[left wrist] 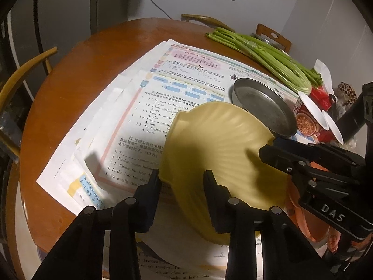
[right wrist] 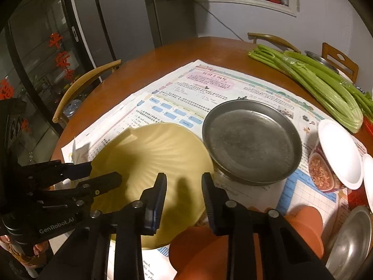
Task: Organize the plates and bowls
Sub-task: 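Close the left tool on the yellow plate rim and lift it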
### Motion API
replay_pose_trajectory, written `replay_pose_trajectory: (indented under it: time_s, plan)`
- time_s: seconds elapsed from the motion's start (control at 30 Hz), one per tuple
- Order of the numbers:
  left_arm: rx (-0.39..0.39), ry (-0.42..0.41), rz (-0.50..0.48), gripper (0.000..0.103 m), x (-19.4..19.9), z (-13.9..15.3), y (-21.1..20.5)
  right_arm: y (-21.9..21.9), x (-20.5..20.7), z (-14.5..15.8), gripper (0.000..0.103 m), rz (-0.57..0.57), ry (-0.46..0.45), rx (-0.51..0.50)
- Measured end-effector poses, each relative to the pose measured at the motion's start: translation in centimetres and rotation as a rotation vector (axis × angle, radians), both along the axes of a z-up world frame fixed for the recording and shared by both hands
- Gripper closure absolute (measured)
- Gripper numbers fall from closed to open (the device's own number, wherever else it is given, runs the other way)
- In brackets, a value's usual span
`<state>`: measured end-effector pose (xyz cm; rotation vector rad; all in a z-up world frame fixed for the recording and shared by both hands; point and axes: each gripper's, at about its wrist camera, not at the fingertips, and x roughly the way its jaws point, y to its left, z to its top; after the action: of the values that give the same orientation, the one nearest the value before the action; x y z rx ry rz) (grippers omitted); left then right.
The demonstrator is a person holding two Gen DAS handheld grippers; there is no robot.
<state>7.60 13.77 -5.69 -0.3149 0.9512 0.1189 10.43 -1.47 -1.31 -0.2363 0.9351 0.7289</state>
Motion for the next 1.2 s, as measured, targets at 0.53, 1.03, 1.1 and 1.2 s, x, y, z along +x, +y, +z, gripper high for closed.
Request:
replay_pose_trajectory:
  time_s: [0.53, 1.03, 1.1, 1.2]
  plan:
    - [-0.023, -0.007, -0.004, 0.066, -0.1, 0.1, 0.5, -1.4, 1.3, 0.1, 0.077, -0.059, 0.016, -0.03]
    - [-0.043, -0.007, -0.008, 0.066, -0.3, -0.1, 0.9, 0.0, 2.3, -1.4, 0.077, -0.04, 0.072, -0.054]
    - [-0.044, -0.007, -0.013, 0.069, -0.2, -0.1, 0.7, 0.1, 2.2, -1.4, 0.077, -0.038, 0.065, -0.054]
    - [-0.034, -0.006, -0.007, 0.069, -0.2, -0.1, 0.6, 0.0, 2.0, -1.4, 0.077, -0.033, 0.072, -0.04]
